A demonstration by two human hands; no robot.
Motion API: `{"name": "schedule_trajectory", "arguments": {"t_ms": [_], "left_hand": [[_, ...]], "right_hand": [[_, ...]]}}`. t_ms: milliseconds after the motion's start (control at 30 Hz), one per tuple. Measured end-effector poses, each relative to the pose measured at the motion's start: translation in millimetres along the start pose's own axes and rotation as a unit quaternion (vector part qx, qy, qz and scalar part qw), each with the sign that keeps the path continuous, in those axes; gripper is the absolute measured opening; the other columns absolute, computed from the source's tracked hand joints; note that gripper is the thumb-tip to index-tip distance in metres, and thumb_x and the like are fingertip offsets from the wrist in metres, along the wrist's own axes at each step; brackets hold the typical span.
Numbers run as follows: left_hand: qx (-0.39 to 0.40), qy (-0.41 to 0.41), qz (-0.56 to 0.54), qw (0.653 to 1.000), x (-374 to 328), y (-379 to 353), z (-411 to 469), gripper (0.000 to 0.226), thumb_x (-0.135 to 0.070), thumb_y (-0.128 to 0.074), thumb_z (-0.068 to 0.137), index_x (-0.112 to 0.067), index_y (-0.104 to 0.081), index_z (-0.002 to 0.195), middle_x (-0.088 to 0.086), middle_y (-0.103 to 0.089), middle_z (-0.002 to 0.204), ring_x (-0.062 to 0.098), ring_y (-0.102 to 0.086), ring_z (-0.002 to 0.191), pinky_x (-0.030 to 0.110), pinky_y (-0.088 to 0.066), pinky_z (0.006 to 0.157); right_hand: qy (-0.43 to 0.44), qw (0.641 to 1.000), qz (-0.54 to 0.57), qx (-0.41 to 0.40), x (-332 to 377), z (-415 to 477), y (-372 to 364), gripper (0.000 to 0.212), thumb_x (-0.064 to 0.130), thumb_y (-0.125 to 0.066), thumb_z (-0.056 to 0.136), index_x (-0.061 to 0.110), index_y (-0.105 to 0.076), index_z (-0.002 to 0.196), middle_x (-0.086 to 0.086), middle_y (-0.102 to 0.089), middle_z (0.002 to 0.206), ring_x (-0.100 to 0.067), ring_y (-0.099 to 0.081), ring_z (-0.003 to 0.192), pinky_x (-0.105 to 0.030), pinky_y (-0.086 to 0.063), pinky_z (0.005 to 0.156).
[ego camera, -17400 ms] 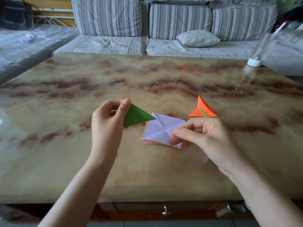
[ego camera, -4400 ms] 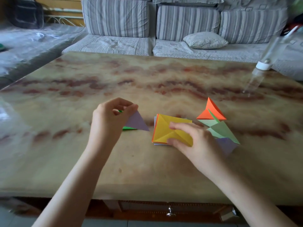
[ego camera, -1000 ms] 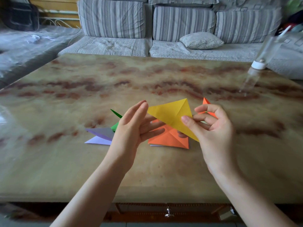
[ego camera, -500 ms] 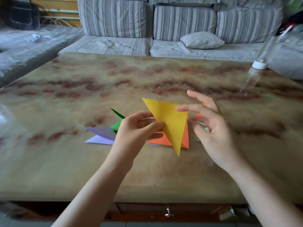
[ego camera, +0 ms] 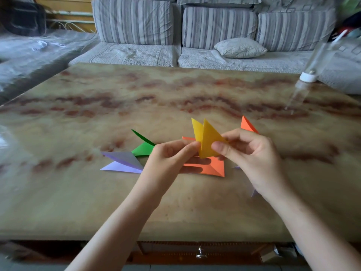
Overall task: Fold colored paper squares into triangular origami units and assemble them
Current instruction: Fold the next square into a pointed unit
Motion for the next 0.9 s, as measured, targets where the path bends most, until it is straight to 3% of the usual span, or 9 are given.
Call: {"name": "schedule_trajectory", "arguments": {"t_ms": [133,233,367,500,667,900], "left_hand": [[-0.027,-0.014,-0.014,0.999,-0.7,-0.1,0.8,0.022,-0.017,-0.052,0.092,-0.005,-0.071,0.092,0.013,-0.074,0.09,0.018,-0.072,0.083,0.024,-0.057,0.07],[-0.03,-0.029,-0.022,0.999,-2.5,-1.2,0.6,0.023,-0.022,-0.056,0.088,-0.007,-0.072,0.094,0.011,-0.075,0.088,0.017,-0.072,0.083,0.023,-0.057,0.068],[-0.052,-0.057,0.006,0.997,-2.1,-1.1,-0.6,0.012,-0.007,-0.065,0.082,-0.013,-0.073,0.089,0.0,-0.075,0.076,0.007,-0.069,0.071,0.019,-0.056,0.063],[-0.066,-0.059,0.031,0.996,-2.1,1.5,-0.4,0.015,-0.003,-0.067,0.081,-0.016,-0.074,0.083,-0.003,-0.074,0.071,0.006,-0.067,0.064,0.018,-0.055,0.061],[-0.043,-0.068,0.113,0.99,-3.5,-5.1,-3.1,0.028,0.001,-0.071,0.078,-0.027,-0.071,0.073,-0.012,-0.07,0.06,0.002,-0.064,0.054,0.011,-0.049,0.056],[-0.037,-0.058,0.104,0.992,-0.6,-7.3,-3.3,0.018,-0.006,-0.072,0.078,-0.024,-0.073,0.077,-0.005,-0.074,0.069,0.005,-0.069,0.064,0.018,-0.056,0.064]], "right_hand": [[-0.017,0.999,0.036,-0.012,-3.0,1.8,-2.2,0.019,0.008,-0.074,0.071,0.01,-0.06,0.083,-0.007,-0.063,0.073,-0.013,-0.06,0.051,-0.013,-0.043,0.046],[-0.025,0.998,0.056,-0.012,-6.0,2.4,-3.9,0.024,0.014,-0.074,0.065,0.012,-0.06,0.084,-0.008,-0.06,0.07,-0.019,-0.058,0.051,-0.025,-0.048,0.046],[-0.037,0.997,0.066,-0.009,-8.0,1.2,-4.6,0.023,0.005,-0.074,0.07,0.012,-0.06,0.087,-0.001,-0.06,0.067,-0.018,-0.058,0.057,-0.025,-0.049,0.047],[-0.035,0.999,0.015,0.001,-7.8,1.3,-4.5,0.026,0.026,-0.082,0.065,0.019,-0.066,0.086,0.008,-0.063,0.072,-0.011,-0.057,0.069,-0.021,-0.049,0.06],[-0.049,0.999,-0.01,-0.013,-2.6,0.2,-1.1,0.029,0.046,-0.077,0.066,0.023,-0.074,0.082,0.002,-0.07,0.079,-0.025,-0.06,0.077,-0.036,-0.049,0.07],[-0.094,0.991,0.074,-0.054,-3.2,-1.5,-1.4,0.018,0.027,-0.072,0.069,0.012,-0.073,0.079,0.003,-0.069,0.067,-0.006,-0.06,0.061,-0.013,-0.046,0.058]]}}
Point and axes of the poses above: each hand's wrist, its own z-axis towards the middle knuckle, its own y-axis out of the back of the hand, x = y × z, the point moved 3 cm from there along z, towards the middle knuckle
